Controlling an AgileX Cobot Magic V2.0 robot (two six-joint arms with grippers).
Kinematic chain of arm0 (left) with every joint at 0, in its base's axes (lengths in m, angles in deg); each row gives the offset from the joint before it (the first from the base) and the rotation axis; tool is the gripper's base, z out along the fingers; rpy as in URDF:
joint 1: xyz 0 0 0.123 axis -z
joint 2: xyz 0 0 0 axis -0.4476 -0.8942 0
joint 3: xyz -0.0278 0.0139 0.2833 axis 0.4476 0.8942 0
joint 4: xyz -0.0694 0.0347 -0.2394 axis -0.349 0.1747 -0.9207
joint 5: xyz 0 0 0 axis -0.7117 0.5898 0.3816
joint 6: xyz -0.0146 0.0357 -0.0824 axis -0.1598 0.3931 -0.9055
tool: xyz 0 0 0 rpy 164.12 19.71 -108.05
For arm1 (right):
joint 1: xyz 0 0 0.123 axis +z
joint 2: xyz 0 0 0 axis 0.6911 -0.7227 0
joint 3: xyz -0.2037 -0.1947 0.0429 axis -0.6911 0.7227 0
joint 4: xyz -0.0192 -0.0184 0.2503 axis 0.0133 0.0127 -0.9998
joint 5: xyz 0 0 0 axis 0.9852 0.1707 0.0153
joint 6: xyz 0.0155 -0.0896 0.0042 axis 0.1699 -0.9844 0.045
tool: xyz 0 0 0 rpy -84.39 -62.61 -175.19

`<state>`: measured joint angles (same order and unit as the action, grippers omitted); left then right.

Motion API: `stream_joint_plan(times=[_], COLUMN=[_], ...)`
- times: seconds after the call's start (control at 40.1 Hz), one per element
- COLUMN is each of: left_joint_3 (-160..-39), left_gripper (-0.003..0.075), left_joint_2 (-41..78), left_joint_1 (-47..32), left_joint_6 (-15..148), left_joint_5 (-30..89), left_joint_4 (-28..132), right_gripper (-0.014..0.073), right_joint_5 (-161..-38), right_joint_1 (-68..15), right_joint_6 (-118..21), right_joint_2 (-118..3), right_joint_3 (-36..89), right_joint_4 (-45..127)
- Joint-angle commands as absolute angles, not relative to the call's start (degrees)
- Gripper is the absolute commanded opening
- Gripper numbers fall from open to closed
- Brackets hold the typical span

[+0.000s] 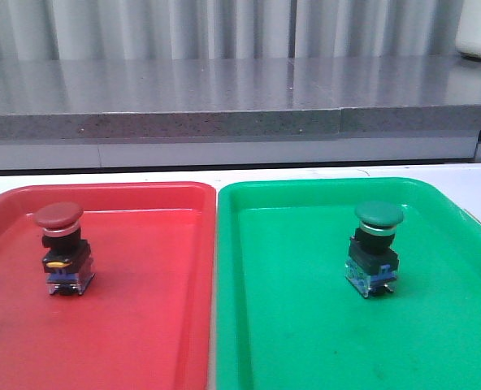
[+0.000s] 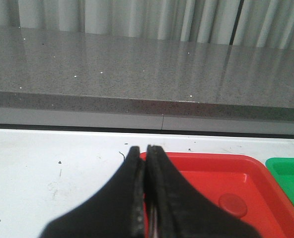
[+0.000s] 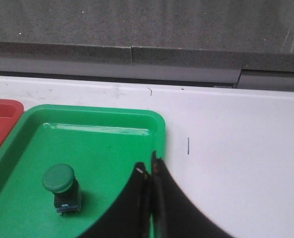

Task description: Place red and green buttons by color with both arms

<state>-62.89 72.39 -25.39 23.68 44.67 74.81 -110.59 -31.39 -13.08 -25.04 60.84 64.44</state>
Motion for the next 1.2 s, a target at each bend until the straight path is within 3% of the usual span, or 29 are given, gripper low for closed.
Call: stream_joint_plan(times=[0.0,0.225,1.173], left_joint_3=[-64.5,-64.5,-64.5], left_gripper=[-0.002,-0.002,-0.002], left_joint_2=[71.8,71.8,71.8], left_joint_1=[-25.4,-25.4,-25.4], left_joint_6=[23.2,23.2,23.2], left_joint_5=[39.7,39.7,39.7], left_joint_4=[74.3,74.3,74.3], right_gripper=[-0.0068,-0.0068,-0.0068], right_joint_5=[-105.5,-104.5,-104.5], right_joint_1=[-31.7,-31.7,-31.7], right_joint_6=[-13.0,-13.0,-13.0], right_joint_2=[-18.2,-10.4,-10.4], right_joint_3=[63.8,65.8,65.9], right_joint_4=[66.2,67.3,67.3])
